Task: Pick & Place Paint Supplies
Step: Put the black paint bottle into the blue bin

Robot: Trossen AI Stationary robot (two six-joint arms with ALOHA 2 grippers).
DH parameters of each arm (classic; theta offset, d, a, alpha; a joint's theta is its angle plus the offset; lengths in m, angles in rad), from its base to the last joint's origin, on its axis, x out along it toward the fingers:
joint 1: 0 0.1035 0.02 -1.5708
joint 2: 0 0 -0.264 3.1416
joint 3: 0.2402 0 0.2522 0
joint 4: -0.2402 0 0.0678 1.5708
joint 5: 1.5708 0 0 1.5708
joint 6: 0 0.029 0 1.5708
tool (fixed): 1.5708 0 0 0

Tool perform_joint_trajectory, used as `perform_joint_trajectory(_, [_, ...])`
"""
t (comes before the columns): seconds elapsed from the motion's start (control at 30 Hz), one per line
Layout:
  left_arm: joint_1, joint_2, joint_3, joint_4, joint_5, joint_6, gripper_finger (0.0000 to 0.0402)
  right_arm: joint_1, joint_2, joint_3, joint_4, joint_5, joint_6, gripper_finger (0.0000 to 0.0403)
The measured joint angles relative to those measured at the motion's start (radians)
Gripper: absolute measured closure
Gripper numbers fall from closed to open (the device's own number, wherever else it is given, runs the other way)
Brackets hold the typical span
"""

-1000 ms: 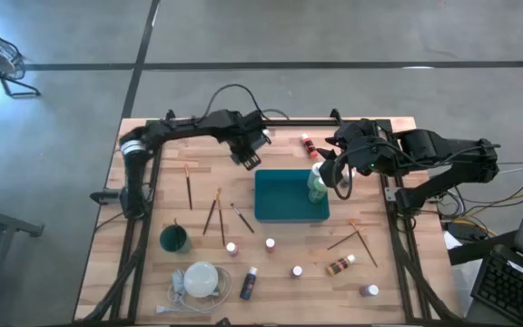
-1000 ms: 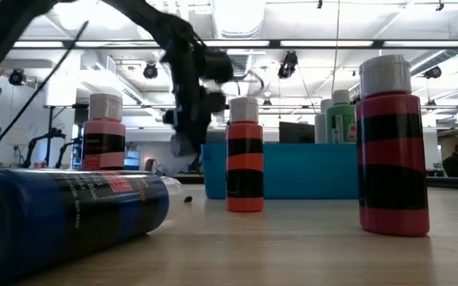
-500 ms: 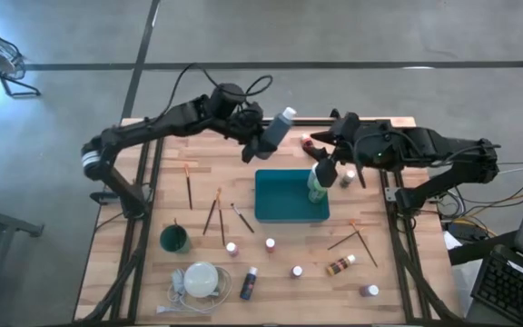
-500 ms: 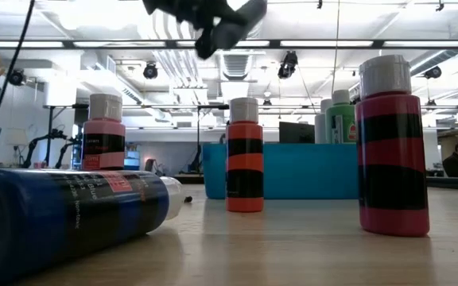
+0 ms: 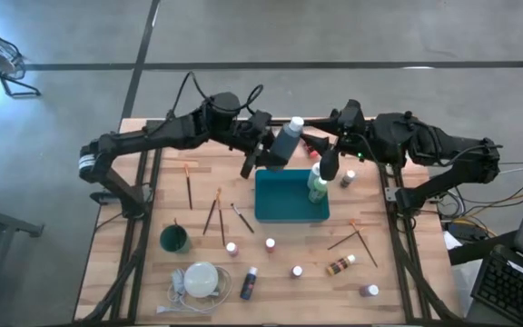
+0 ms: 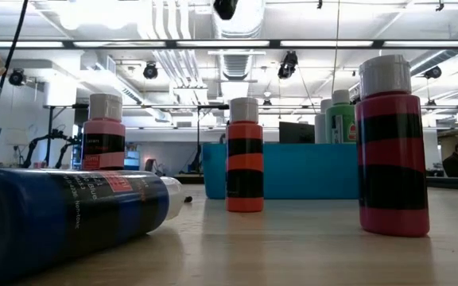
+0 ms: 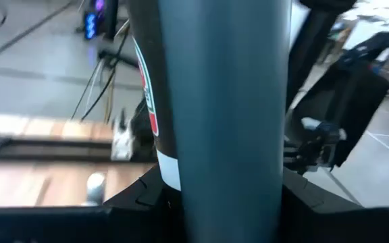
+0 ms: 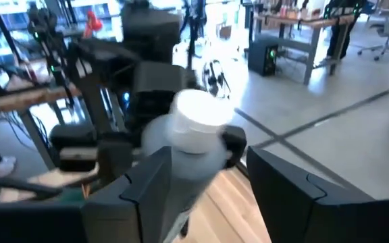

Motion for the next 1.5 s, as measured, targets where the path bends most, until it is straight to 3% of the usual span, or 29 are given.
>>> perform_joint_trajectory(0.5, [-0.02,0.026,0.0,0.17,-0.005,0.006,0.0239,0.0,0.027,0.0,0.237,-0.027,0.003,0.0191])
perform_joint_trajectory(0.93, [-0.026,0.028,0.0,0.186,0.009,0.002,0.024,-0.005,0.055,-0.001,0.267,-0.027,-0.004,0.0239])
perform_joint_trajectory(1.13, [-0.026,0.028,0.0,0.186,0.009,0.012,0.0237,-0.005,0.056,-0.001,0.27,-0.027,-0.012,0.0289])
perform_joint_trajectory(1.5, [-0.026,0.028,0.002,0.15,0.01,-0.017,0.0217,-0.005,0.054,-0.002,0.263,-0.027,-0.033,0.0289])
